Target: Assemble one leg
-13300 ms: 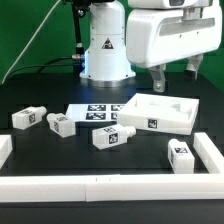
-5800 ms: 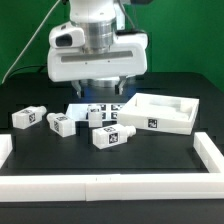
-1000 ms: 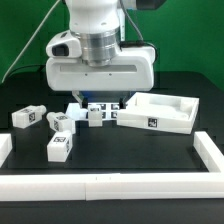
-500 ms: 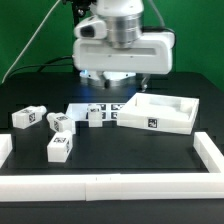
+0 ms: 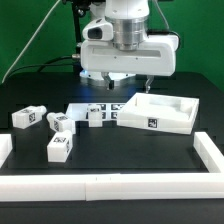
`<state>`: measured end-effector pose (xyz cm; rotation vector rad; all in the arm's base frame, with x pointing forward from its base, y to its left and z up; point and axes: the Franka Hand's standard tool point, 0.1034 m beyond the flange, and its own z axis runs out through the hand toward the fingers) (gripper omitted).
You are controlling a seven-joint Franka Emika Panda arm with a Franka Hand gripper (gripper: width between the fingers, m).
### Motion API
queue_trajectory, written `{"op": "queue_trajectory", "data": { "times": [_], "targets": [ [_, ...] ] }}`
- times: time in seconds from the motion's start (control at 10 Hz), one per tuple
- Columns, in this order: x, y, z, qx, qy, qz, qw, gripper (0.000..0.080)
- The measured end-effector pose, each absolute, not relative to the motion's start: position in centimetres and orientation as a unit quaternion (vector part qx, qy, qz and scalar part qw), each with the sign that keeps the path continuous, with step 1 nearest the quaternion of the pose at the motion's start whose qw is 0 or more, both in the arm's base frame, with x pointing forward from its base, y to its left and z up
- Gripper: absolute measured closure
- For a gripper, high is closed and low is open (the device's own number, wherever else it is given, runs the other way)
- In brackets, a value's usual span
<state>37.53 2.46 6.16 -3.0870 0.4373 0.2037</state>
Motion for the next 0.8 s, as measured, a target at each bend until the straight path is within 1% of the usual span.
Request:
{"op": "queue_trajectory", "data": {
  "times": [0.1,0.2,0.4,0.6,0.7,0.8],
  "targets": [
    [36.1,2.5,4.5,-0.989,0.14,0.05,0.002,0.015],
    [35.0,2.7,3.1,-0.989,0.14,0.048,-0.002,0.015],
    [34.8,2.9,1.1,-0.99,0.134,0.04,-0.01,0.015],
    [34.7,2.9,0.8,-0.99,0.133,0.04,-0.011,0.015],
    [34.7,2.9,0.8,-0.99,0.133,0.041,-0.011,0.0271],
    [34.7,2.9,0.8,-0.99,0.133,0.041,-0.011,0.0411]
  ]
}}
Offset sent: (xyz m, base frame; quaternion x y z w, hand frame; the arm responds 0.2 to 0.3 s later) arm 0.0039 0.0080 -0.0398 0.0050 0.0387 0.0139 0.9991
